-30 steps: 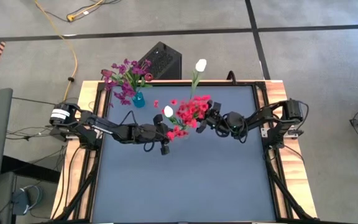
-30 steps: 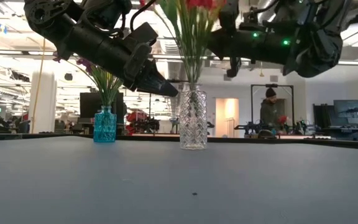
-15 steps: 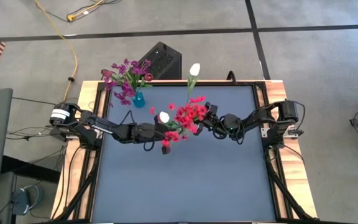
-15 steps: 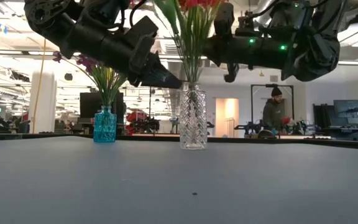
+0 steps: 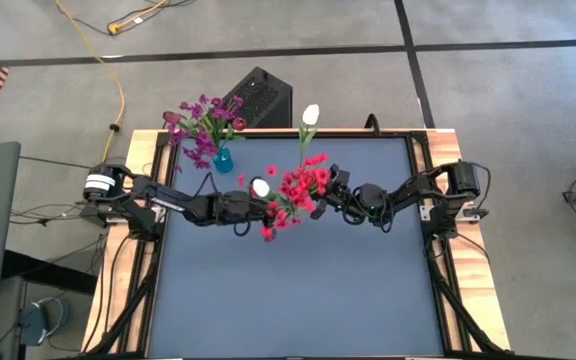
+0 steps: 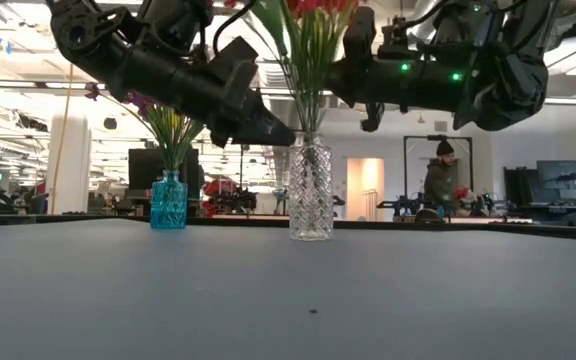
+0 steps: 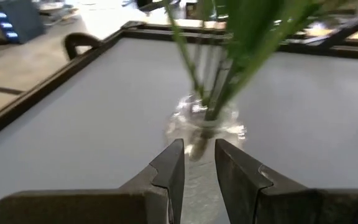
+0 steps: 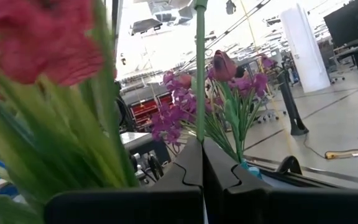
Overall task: Sort flowers into vase by color
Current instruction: Put the white tulip into the transparent vase
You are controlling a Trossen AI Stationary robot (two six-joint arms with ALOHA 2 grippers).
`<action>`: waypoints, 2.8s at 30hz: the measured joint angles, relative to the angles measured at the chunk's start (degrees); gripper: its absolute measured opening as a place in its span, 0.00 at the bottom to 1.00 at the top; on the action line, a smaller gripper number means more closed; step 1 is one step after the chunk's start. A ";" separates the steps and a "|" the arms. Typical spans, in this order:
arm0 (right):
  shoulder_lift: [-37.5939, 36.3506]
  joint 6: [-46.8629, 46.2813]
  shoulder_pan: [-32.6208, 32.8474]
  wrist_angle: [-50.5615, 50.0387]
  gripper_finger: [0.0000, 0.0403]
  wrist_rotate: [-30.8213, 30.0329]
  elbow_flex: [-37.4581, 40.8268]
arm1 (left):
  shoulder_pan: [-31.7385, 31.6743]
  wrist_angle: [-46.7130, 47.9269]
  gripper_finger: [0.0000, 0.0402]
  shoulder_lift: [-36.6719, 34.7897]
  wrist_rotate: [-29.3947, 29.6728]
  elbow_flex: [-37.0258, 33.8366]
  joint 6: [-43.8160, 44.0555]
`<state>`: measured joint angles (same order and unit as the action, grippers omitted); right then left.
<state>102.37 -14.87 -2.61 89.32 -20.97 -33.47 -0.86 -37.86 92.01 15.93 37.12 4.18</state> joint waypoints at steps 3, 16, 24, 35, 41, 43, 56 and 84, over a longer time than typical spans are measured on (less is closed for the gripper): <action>0.00 0.39 -0.04 -0.21 0.04 0.00 0.00 | -0.28 -0.14 0.19 0.00 -3.58 0.00 -0.35; 0.00 1.92 -0.52 -0.50 0.04 0.08 0.02 | -1.43 -2.74 0.29 -0.02 -1.21 0.02 -0.15; -0.04 3.43 -0.42 -1.89 0.04 2.21 0.02 | -2.05 -2.74 0.36 -0.02 -1.51 0.02 0.15; -0.04 4.91 -0.42 -5.02 0.04 3.91 0.04 | -2.60 -2.77 0.35 -0.02 -1.47 0.02 0.71; -0.04 5.03 -0.42 -5.37 0.04 4.59 0.04 | -3.13 -2.69 0.35 -0.02 -1.47 0.02 1.22; -0.04 5.03 -0.42 -5.58 0.04 4.59 0.04 | -3.31 -2.69 0.35 -0.02 -1.49 0.02 1.44; -0.04 4.85 -0.39 -7.08 0.04 6.92 0.04 | -4.40 -2.33 0.35 -0.02 -2.26 0.00 2.45; -7.31 11.69 -1.27 -11.42 0.04 10.68 6.63 | -4.43 -0.05 0.35 -0.02 -4.27 -0.02 3.06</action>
<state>95.05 -3.18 -3.88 77.90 -10.29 -26.85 -5.29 -37.91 91.98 11.66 37.10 7.24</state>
